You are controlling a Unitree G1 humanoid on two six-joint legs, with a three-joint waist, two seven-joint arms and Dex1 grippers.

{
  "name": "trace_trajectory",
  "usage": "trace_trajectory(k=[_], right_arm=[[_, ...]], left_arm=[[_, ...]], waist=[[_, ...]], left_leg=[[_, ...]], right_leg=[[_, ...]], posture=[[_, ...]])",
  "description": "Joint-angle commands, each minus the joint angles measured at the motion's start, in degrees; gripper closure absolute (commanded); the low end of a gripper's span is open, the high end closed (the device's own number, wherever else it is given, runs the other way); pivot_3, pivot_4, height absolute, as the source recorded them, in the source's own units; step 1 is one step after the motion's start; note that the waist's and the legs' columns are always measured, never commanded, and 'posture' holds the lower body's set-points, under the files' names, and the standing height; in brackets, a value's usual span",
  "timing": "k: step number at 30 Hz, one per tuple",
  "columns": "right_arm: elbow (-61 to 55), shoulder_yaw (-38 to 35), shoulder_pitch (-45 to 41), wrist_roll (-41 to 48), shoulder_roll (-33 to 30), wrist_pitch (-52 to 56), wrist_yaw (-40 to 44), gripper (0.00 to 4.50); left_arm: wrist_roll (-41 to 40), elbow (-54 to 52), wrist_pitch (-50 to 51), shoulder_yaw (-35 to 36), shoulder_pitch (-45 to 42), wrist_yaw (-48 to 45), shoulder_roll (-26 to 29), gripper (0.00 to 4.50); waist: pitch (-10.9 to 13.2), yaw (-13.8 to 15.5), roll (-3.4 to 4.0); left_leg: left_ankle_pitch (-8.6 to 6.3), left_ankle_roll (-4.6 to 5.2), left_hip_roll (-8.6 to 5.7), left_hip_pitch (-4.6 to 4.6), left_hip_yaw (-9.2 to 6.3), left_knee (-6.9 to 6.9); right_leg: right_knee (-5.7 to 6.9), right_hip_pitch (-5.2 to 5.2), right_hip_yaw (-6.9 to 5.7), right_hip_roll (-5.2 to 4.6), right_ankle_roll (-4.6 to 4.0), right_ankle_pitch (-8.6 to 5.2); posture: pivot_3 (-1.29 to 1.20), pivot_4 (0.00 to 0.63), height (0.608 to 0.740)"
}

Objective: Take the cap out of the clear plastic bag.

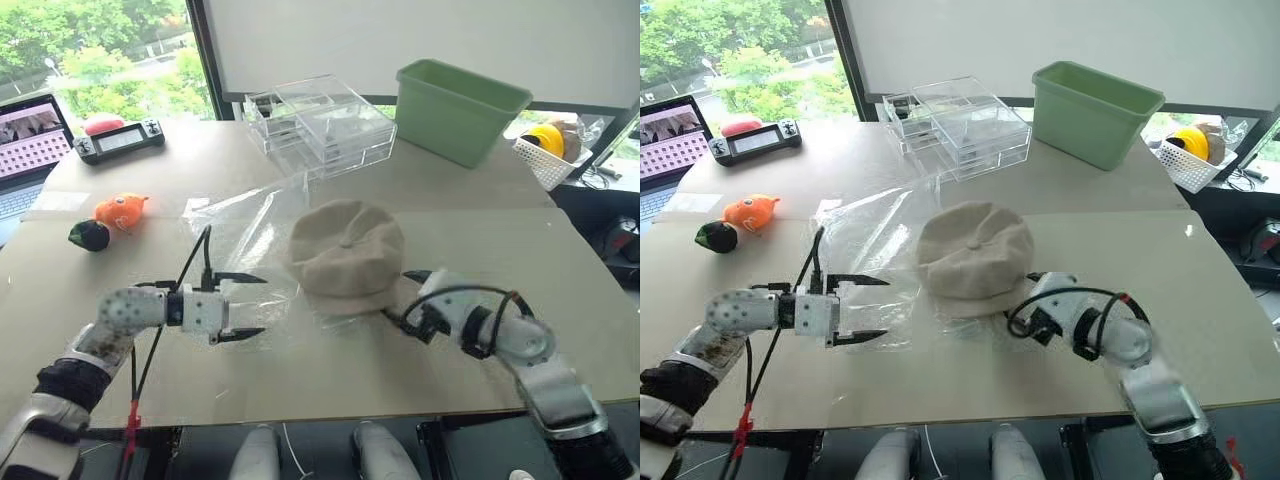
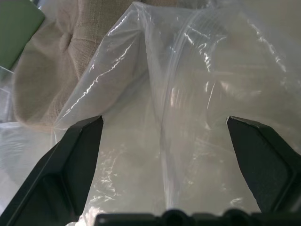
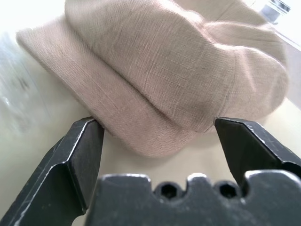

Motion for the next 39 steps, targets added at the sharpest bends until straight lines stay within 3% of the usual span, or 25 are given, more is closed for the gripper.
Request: trace_trajectory(k=[1, 5, 11, 13, 17, 23, 26, 39], right_arm=[[-3.4, -6.8, -2.3, 13.3, 1.1, 8.8, 2.8, 0.09], [-0.7, -11.7, -5.2, 23.0, 4.4, 14.2, 1.7, 0.09], [6.3, -18.7, -11.8, 30.0, 11.7, 16.3, -7.1, 0.09], [8.0, -18.7, -12.8, 27.2, 12.6, 14.1, -10.4, 0.09], [12.1, -14.7, -12.9, 13.9, 11.8, 4.4, -17.7, 0.09], [19.7, -13.0, -11.5, -0.2, 12.3, -8.4, -27.2, 0.09], [22.1, -13.7, -10.7, -2.9, 12.5, -11.9, -29.6, 0.09], [27.1, -15.7, -7.1, -4.4, 13.6, -16.3, -31.7, 0.09]], left_arm=[[-17.2, -14.1, 26.5, 4.9, 0.9, -4.3, 4.2, 0.00], [-27.9, -18.2, 43.2, 11.4, 2.7, -2.5, 4.6, 0.00], [-35.6, -14.3, 55.0, 24.5, 3.2, 12.4, -4.6, 0.00], [-33.8, -11.7, 53.6, 29.6, 2.7, 23.6, -10.7, 0.00], [-20.7, -7.3, 44.1, 35.4, 1.8, 44.0, -20.4, 0.00], [-6.3, -0.4, 33.3, 37.7, 2.6, 57.8, -28.1, 0.00], [-0.8, 5.5, 27.8, 37.6, 2.6, 60.0, -29.6, 0.00], [2.2, 14.7, 22.7, 37.8, -2.6, 56.6, -32.8, 0.00]], waist=[[0.0, -0.1, -0.03], [0.1, -0.2, -0.02], [0.1, -0.1, -0.09], [0.1, 0.1, -0.09], [0.1, 0.4, -0.11], [0.1, 0.5, -0.12], [0.1, 0.4, -0.12], [0.1, 0.3, -0.14]], left_leg=[[0.00, 0.00, 0.01, 0.00, 0.00, -0.01], [-0.01, 0.01, 0.02, 0.01, -0.01, -0.02], [-0.01, 0.01, 0.01, 0.00, -0.04, 0.01], [0.00, 0.01, 0.01, -0.04, -0.06, -0.01], [-0.01, 0.01, -0.02, -0.12, -0.08, 0.00], [0.00, 0.01, -0.05, -0.14, -0.06, 0.00], [0.00, 0.01, -0.06, -0.11, -0.05, -0.03], [0.00, 0.01, -0.08, -0.08, -0.05, -0.02]], right_leg=[[0.00, 0.01, 0.00, 0.01, -0.01, -0.01], [-0.01, -0.03, -0.01, 0.03, -0.03, -0.04], [0.00, -0.04, -0.02, 0.04, -0.03, -0.05], [-0.03, -0.08, -0.03, 0.04, -0.03, -0.04], [-0.02, -0.15, -0.03, 0.02, -0.18, 0.05], [-0.04, -0.17, 0.00, 0.01, -0.39, 0.20], [-0.03, -0.17, 0.01, 0.01, -0.42, 0.22], [-0.02, -0.11, 0.00, 0.00, -0.40, 0.22]], posture=[[0.00, 0.150, 0.735], [0.00, 0.150, 0.735], [0.00, 0.150, 0.735], [0.00, 0.150, 0.735], [0.00, 0.150, 0.735], [0.00, 0.150, 0.735], [0.00, 0.150, 0.735], [0.00, 0.150, 0.735]])
